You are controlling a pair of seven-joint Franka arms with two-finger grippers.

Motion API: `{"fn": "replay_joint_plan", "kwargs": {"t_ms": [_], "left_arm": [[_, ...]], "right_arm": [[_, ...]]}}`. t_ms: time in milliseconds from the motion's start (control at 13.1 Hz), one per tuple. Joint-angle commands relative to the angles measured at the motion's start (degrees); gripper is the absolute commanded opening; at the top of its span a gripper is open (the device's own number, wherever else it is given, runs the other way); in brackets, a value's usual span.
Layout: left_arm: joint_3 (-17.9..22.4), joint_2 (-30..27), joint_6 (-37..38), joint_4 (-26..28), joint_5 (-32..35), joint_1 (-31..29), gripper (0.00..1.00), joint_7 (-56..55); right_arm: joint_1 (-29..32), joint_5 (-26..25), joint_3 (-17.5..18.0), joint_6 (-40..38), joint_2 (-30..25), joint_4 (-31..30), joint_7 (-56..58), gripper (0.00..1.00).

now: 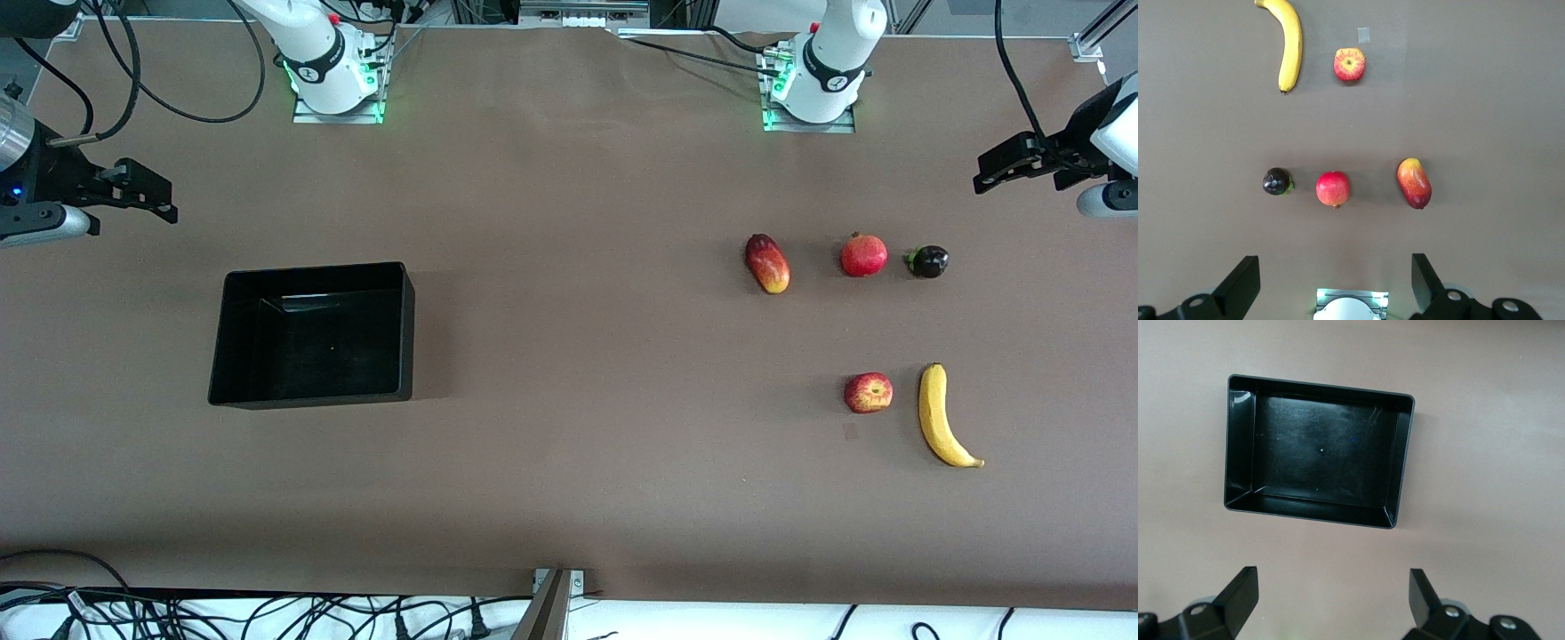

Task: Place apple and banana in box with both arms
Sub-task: 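Reach the right gripper to the rim of the black box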

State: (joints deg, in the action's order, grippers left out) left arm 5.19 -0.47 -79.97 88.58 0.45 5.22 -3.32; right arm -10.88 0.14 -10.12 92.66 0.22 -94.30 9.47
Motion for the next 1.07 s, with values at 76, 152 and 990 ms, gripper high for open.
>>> {"fn": "replay_joint_plan", "kwargs": {"t_ms": [76,152,990], "left_arm": [[0.5,-0.3,-0.7,0.5,-0.8,0.4,1.0,-0.6],[0.5,-0.3,-0.7,0.6,-0.8,0.5,1.0,-0.6],[0.3,-0.1,-1.2,0.6,-0.8,0.5,1.0,-0.7]], "right_arm": [[0.1,-0.3,0.2,-0.5,0.4,1.1,0.1,1.0],[0.2,-0.3,0.1,-0.5,0.4,1.1,0.5,1.0],[2.2,-0.8,-2.9,17.9,8.9,-15.9,0.9,1.0]]}}
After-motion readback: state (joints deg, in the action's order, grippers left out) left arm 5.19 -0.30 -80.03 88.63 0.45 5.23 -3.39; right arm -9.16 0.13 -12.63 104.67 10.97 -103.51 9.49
